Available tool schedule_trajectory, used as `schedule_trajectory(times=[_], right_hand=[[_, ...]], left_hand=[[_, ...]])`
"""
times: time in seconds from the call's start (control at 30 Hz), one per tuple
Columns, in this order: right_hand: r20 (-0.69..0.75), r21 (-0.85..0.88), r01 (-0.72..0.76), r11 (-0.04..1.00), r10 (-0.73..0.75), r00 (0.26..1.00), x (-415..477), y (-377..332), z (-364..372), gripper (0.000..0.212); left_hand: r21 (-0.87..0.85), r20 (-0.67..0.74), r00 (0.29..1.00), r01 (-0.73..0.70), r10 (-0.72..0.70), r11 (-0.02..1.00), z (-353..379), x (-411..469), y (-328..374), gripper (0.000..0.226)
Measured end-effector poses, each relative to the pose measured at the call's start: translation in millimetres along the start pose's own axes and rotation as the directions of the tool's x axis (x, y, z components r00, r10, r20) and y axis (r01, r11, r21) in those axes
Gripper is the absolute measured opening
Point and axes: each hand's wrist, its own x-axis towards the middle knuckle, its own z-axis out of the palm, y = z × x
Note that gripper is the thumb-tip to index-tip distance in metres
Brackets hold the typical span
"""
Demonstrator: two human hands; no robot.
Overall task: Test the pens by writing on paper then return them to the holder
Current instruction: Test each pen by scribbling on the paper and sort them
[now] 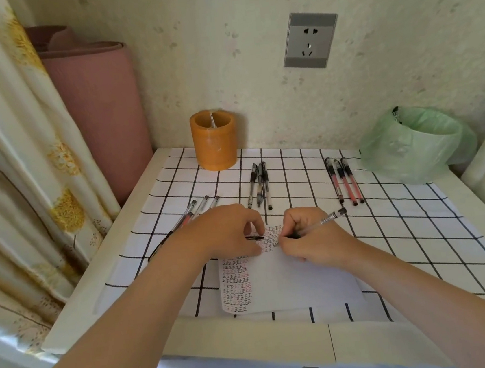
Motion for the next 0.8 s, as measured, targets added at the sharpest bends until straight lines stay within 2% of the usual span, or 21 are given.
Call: schedule_trajectory(times=[0.17, 0.33, 0.57, 0.8], right_hand=[[0.013, -0.055, 0.075, 0.996, -0.075, 0.997, -0.7, 4.8, 1.3, 0.021], [0.024, -0.050, 0.087, 0.995, -0.086, 0.996, -0.2, 7.5, 1.6, 0.022], [0.052, -0.138, 0.098, 0.986, -0.091, 0.994, 2.6, 5.3, 3.2, 0.021], [0.048, -0.126, 0.102, 0.987, -0.097, 0.994, -0.4, 6.9, 3.2, 0.018]], left_hand=[[0.019, 0.015, 0.999, -0.051, 0.051, 0.999, 2.5, 0.5, 7.0, 0.052], [-0.004, 0.032, 0.995, -0.090, 0.090, 0.996, 2.6, 2.1, 9.8, 0.053], [0.004, 0.038, 0.995, -0.094, 0.094, 0.996, 3.5, 2.8, 8.9, 0.052], [0.024, 0.024, 0.997, -0.078, 0.078, 0.997, 7.2, 4.2, 8.5, 0.054]])
